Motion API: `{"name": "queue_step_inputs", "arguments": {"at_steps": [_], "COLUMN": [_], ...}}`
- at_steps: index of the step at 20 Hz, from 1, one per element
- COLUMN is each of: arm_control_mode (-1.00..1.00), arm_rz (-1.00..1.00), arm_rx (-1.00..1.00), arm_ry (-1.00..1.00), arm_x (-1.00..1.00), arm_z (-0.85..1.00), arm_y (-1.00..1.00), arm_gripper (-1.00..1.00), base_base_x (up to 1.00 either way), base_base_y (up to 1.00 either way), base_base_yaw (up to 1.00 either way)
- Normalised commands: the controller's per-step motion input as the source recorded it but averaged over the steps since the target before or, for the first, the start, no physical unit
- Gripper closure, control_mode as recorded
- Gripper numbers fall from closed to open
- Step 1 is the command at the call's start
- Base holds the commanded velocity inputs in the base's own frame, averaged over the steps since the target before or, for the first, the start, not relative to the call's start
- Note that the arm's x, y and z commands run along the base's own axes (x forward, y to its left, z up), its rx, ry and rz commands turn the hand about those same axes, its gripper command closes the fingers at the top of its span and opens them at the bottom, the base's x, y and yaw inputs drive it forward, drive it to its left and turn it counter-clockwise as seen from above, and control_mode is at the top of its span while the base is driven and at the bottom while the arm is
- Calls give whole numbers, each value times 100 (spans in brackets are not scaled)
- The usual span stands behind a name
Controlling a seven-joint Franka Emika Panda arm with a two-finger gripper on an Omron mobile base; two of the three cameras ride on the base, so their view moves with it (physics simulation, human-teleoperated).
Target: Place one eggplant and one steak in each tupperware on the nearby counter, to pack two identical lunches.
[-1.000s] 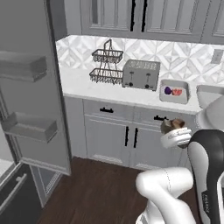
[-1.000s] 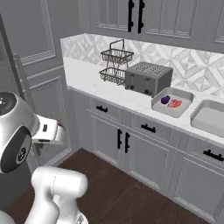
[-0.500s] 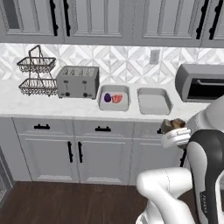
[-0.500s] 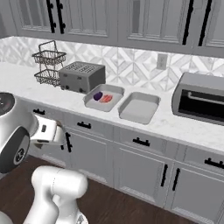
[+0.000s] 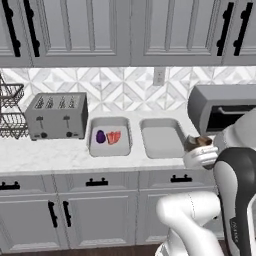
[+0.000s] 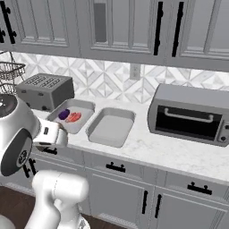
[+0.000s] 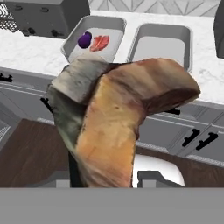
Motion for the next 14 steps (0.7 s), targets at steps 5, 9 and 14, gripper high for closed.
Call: {"name": "queue_step_inputs", "arguments": {"at_steps": [5,9,14], "arm_control_mode": [100,-100,-100], "arm_rz": [0,-7,-25], "arm_rx": [0,-2,-5], "arm_ry": [0,0,0], "arm_x": [0,22,100], "arm_z": [0,-10,-29], "arm_y": [0,0,0], "arm_gripper": [100,100,100], "base_base_x": [16,29,0], "base_base_y": [0,0,0], "base_base_yaw": [-29,-23,0]}}
